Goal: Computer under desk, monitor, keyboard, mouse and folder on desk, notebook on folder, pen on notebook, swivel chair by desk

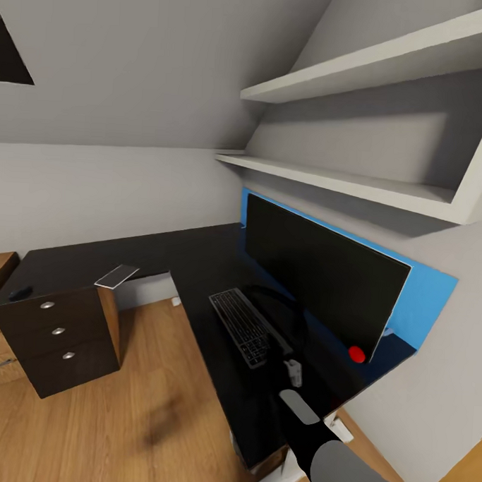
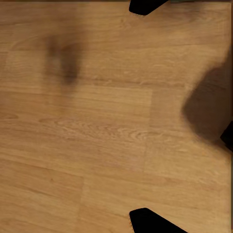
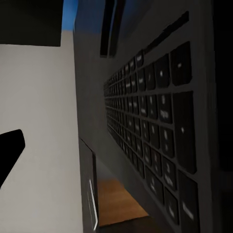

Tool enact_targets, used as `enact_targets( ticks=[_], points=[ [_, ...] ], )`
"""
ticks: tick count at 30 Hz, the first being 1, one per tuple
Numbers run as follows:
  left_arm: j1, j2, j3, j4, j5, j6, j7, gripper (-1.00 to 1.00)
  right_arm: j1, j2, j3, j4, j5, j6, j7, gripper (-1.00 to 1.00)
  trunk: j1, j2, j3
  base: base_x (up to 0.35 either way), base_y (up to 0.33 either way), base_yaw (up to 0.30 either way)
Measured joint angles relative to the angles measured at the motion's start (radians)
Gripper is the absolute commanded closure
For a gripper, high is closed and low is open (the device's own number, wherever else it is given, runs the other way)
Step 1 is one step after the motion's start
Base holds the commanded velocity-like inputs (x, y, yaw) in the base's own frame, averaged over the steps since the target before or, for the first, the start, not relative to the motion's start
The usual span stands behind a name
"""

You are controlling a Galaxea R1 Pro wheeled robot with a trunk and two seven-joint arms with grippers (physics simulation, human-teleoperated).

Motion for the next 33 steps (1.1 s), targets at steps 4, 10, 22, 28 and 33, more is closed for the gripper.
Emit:
enact_targets(
  ticks=[4,10,22,28,33],
  points=[
    [0.000,0.000,0.000,0.000,0.000,0.000,0.000,-1.00,0.000,0.000,0.000,0.000,0.000,0.000,0.000,-1.00,0.000,0.000,0.000,0.000,-0.076,0.000],
    [0.000,0.000,0.000,-0.001,0.001,-0.001,0.000,-1.00,0.000,0.000,-0.003,0.000,0.000,0.000,-0.001,-1.00,0.000,0.000,0.000,0.000,-0.013,0.000],
    [0.000,-0.035,0.001,-0.081,0.002,0.009,0.011,-1.00,0.000,0.000,-0.005,0.000,-0.003,0.000,-0.024,-1.00,0.031,-0.056,-0.025,0.000,0.000,0.000],
    [0.000,-0.040,0.001,-0.082,0.000,0.008,0.011,-1.00,0.000,0.000,-0.006,0.000,-0.002,0.000,-0.029,-1.00,0.054,-0.098,-0.044,0.000,0.000,0.000],
    [0.000,-0.040,-0.004,-0.083,-0.006,0.004,0.007,-1.00,0.000,0.000,-0.006,0.000,-0.002,0.000,-0.029,-1.00,0.058,-0.105,-0.047,0.000,0.000,0.000]
  ],
)
